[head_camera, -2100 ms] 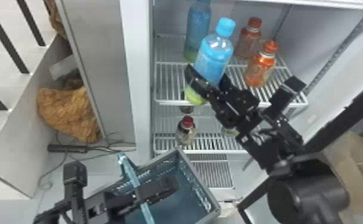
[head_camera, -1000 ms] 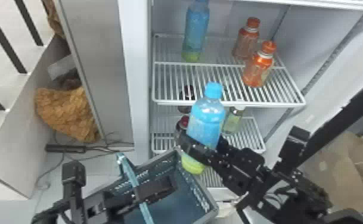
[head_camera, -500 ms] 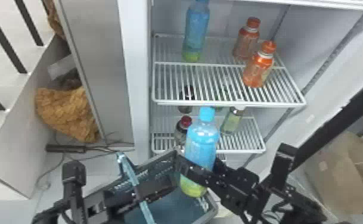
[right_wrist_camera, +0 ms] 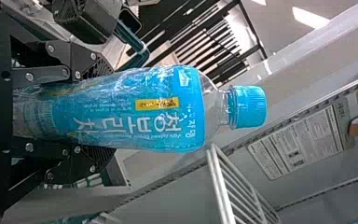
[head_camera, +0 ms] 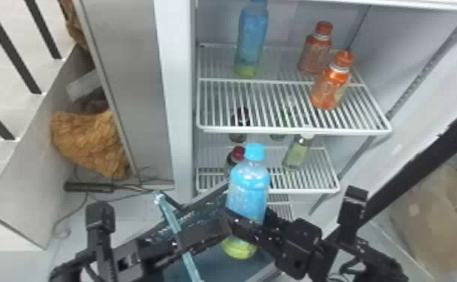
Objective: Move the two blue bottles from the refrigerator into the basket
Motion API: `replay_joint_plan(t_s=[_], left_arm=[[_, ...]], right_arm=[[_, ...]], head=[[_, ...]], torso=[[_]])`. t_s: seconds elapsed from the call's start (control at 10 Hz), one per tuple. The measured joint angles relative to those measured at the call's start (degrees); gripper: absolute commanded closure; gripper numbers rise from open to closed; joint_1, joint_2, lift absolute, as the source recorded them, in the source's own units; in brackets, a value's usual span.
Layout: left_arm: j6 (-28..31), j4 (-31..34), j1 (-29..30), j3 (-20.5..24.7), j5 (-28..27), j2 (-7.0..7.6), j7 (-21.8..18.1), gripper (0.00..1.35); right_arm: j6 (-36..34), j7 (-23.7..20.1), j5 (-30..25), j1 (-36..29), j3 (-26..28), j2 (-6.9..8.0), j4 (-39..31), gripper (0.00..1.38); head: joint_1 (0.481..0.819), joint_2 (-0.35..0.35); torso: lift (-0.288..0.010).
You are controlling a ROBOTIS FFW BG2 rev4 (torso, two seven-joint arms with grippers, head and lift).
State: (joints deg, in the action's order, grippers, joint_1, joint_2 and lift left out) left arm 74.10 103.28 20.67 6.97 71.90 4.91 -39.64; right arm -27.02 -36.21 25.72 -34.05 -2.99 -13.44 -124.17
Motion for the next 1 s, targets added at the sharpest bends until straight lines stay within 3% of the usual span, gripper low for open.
replay_joint_plan(t_s=[0.1, 0.2, 0.3, 0.4, 0.5, 1.0], left_arm=[[0.0, -0.09, -0.01, 0.0, 0.0, -0.05, 0.0, 1.2], [0.0, -0.13, -0.05, 0.0, 0.0, -0.09, 0.0, 1.2], [0.0, -0.13, -0.11, 0.0, 0.0, -0.14, 0.0, 1.2], [0.0, -0.14, -0.14, 0.0, 0.0, -0.14, 0.0, 1.2], [0.0, -0.14, -0.14, 0.0, 0.04, -0.14, -0.01, 1.2], [-0.14, -0.14, -0.14, 0.0, 0.09, -0.17, 0.0, 1.2]], right_arm=[[-0.76, -0.23, 0.2, 0.17, -0.34, -0.18, 0.07, 1.26], [-2.24, -0.77, 0.52, 0.48, -0.81, -0.36, 0.4, 0.94], [-3.62, -1.32, 0.72, 1.01, -1.36, -0.53, 1.01, 0.53], [-4.26, -1.56, 0.74, 1.41, -1.7, -0.61, 1.47, 0.22], [-4.44, -1.6, 0.77, 1.55, -1.76, -0.62, 1.67, 0.09], [-4.27, -1.67, 0.51, 1.47, -0.91, -0.58, 1.78, 0.11]], head=[[0.695, -0.094], [0.695, -0.085], [0.695, -0.072], [0.695, -0.068], [0.695, -0.065], [0.695, -0.078]], torso=[[-0.01], [-0.01], [-0.01], [-0.01], [-0.01], [-0.01]])
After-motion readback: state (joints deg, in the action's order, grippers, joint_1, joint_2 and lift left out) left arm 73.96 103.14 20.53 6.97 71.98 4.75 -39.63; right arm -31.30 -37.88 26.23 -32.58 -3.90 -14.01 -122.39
